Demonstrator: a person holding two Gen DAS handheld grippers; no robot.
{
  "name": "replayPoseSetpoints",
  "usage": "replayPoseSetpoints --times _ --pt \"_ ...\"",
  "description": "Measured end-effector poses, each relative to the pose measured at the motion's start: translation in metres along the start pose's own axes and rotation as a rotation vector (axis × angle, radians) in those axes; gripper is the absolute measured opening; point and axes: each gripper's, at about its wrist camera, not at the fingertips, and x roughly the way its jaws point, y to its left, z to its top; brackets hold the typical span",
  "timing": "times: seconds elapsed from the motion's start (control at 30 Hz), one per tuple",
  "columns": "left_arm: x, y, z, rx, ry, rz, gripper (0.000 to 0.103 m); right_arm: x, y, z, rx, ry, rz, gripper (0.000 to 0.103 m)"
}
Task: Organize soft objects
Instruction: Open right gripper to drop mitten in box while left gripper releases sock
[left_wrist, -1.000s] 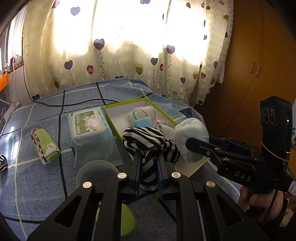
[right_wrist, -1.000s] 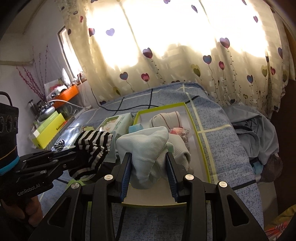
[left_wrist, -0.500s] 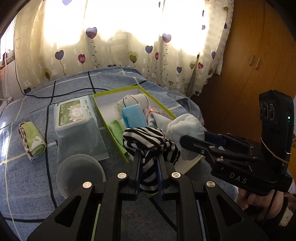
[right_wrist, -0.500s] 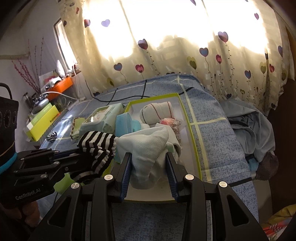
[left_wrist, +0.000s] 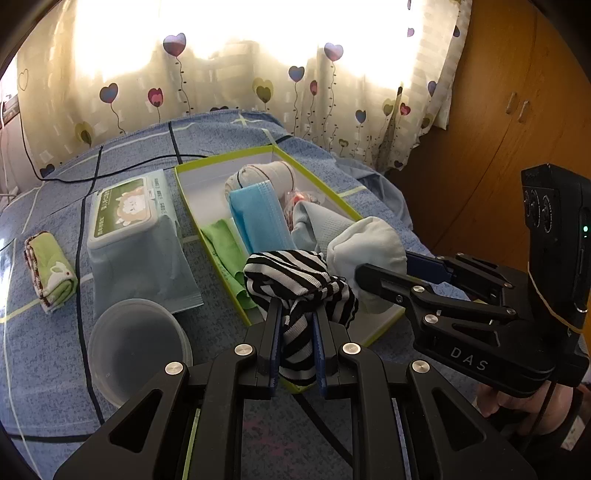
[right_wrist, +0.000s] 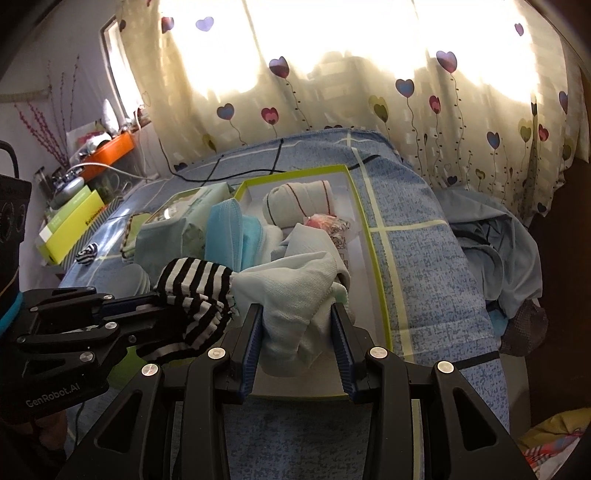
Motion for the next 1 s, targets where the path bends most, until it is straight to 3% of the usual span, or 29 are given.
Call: replayPoseSetpoints --times 0.77,1.0 --pt "0.019 0.003 0.012 -0.015 0.031 0.006 0.016 0.013 -0.004 0.011 -0.014 0.004 -0.023 0.039" --pt "0.013 0.005 0.012 -0.020 0.014 0.005 0.022 0.004 -0.003 0.009 -0.010 -0.014 -0.033 0.045"
